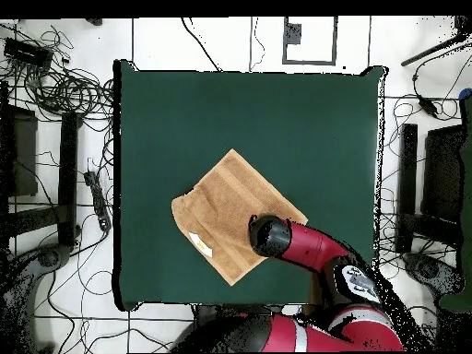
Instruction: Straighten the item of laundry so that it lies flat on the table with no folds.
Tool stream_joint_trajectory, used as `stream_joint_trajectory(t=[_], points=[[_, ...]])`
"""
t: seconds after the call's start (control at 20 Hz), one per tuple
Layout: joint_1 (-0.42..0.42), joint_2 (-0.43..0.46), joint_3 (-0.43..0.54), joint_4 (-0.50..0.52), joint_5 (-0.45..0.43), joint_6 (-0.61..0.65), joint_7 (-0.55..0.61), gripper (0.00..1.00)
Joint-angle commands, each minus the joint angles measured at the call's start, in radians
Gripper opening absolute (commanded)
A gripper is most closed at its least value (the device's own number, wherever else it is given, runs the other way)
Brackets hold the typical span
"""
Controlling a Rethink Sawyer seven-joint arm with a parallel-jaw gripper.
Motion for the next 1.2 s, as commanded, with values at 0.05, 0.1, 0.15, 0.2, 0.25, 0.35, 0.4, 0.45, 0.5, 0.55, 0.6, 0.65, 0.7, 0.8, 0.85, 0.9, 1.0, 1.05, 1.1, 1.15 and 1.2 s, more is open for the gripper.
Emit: stream_joint_trajectory(t=[0.05, 0.1, 0.15, 0.2, 0.25, 0.35, 0.4, 0.45, 0.5, 0.55, 0.6, 0.65, 0.7, 0.8, 0.85, 0.9, 1.0, 1.05, 1.1, 1.15, 1.2], points=[[0.004, 0.145, 0.095, -0.058, -0.06, -0.102, 0.094, 1.0], [-0.001, 0.156, 0.097, -0.062, -0.065, -0.11, 0.092, 1.0], [-0.003, 0.166, 0.096, -0.068, -0.069, -0.116, 0.093, 1.0], [-0.006, 0.173, 0.097, -0.071, -0.072, -0.117, 0.093, 1.0], [-0.005, 0.178, 0.096, -0.076, -0.073, -0.111, 0.093, 1.0], [-0.008, 0.187, 0.096, -0.087, -0.077, -0.104, 0.091, 1.0], [-0.012, 0.187, 0.098, -0.086, -0.082, -0.11, 0.092, 1.0], [-0.018, 0.187, 0.103, -0.083, -0.093, -0.14, 0.094, 1.0], [-0.036, 0.186, 0.119, -0.075, -0.107, -0.165, 0.09, 1.0], [-0.028, 0.184, 0.11, -0.08, -0.122, -0.166, 0.092, 0.0], [-0.024, 0.184, 0.106, -0.082, -0.127, -0.171, 0.091, 0.0], [-0.02, 0.185, 0.102, -0.084, -0.133, -0.177, 0.089, 0.0], [-0.023, 0.185, 0.104, -0.084, -0.14, -0.18, 0.086, 0.0], [-0.035, 0.184, 0.116, -0.081, -0.15, -0.19, 0.089, 0.0], [-0.046, 0.183, 0.126, -0.076, -0.158, -0.203, 0.091, 0.0], [-0.051, 0.182, 0.131, -0.074, -0.164, -0.21, 0.094, 0.0], [-0.048, 0.182, 0.127, -0.078, -0.173, -0.214, 0.101, 0.0], [-0.048, 0.185, 0.128, -0.082, -0.174, -0.208, 0.102, 0.0], [-0.039, 0.187, 0.122, -0.095, -0.161, -0.149, 0.097, 0.0], [-0.046, 0.19, 0.131, -0.094, -0.164, -0.161, 0.102, 0.0], [-0.06, 0.192, 0.143, -0.084, -0.176, -0.209, 0.111, 0.0]])
